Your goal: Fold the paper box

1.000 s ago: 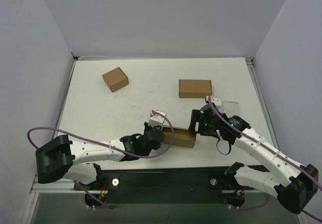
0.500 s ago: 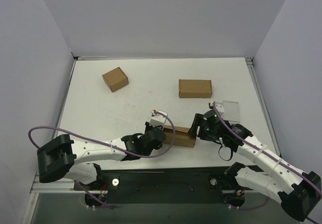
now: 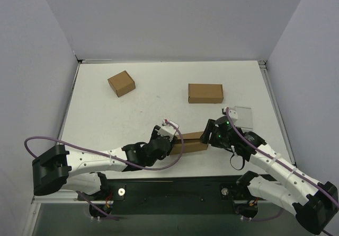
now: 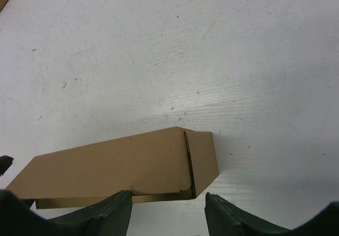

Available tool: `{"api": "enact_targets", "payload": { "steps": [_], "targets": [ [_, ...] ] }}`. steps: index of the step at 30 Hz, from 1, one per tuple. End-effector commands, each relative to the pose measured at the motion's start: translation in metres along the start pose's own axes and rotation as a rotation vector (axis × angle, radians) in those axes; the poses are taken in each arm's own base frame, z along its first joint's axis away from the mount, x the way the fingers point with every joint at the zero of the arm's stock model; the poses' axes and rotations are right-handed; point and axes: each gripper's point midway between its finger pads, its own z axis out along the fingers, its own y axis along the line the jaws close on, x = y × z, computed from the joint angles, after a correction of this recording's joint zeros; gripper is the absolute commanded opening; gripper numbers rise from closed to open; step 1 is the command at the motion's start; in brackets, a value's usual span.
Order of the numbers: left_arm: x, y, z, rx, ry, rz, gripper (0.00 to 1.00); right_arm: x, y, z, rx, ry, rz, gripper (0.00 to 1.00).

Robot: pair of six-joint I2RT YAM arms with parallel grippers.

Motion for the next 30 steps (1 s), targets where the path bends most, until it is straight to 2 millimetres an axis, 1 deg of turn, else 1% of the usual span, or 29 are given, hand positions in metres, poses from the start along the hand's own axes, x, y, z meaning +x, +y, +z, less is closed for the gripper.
{"api": "enact_targets", "payload": {
  "steps": [1, 8, 12, 14, 19, 20, 23, 25, 26, 27, 28, 29, 30],
  "targets": [
    [0.033, -0.031, -0.018, 0.236, 0.105, 0.148, 0.62, 0.002, -0.014, 0.005, 0.060, -0.010, 0.008, 0.56],
    [0.020, -0.035, -0.030, 0.316, 0.054, 0.185, 0.69, 0.003, -0.014, 0.010, 0.061, -0.005, 0.003, 0.53],
    [0.014, -0.041, -0.035, 0.367, 0.038, 0.196, 0.76, 0.003, -0.015, 0.013, 0.070, -0.007, 0.002, 0.52],
    [0.014, -0.046, -0.038, 0.400, 0.037, 0.206, 0.90, 0.003, -0.016, 0.013, 0.071, -0.008, 0.002, 0.52],
    [0.003, -0.055, -0.045, 0.461, 0.005, 0.215, 0.92, 0.002, -0.017, 0.013, 0.076, -0.015, -0.003, 0.51],
    [-0.007, -0.060, -0.046, 0.481, -0.028, 0.196, 0.93, 0.002, -0.017, 0.013, 0.077, -0.014, -0.003, 0.51],
    [-0.025, -0.065, -0.054, 0.521, -0.070, 0.176, 0.95, 0.003, -0.019, 0.014, 0.084, -0.015, -0.007, 0.50],
    [-0.041, -0.064, -0.059, 0.534, -0.103, 0.148, 0.96, 0.003, -0.019, 0.014, 0.086, -0.015, -0.007, 0.50],
    [-0.052, -0.065, -0.062, 0.544, -0.127, 0.130, 0.96, 0.003, -0.020, 0.015, 0.089, -0.014, -0.008, 0.50],
    [-0.062, -0.064, -0.066, 0.552, -0.149, 0.107, 0.97, 0.003, -0.021, 0.015, 0.093, -0.013, -0.007, 0.50],
    [-0.068, -0.057, -0.062, 0.528, -0.149, 0.068, 0.97, 0.003, -0.021, 0.015, 0.095, -0.015, -0.010, 0.50],
    [-0.079, -0.054, -0.063, 0.524, -0.165, 0.036, 0.97, 0.004, -0.021, 0.015, 0.097, -0.012, -0.012, 0.50],
    [-0.084, -0.051, -0.064, 0.535, -0.168, 0.009, 0.97, 0.003, -0.022, 0.015, 0.100, -0.013, -0.011, 0.50]
  ]
}}
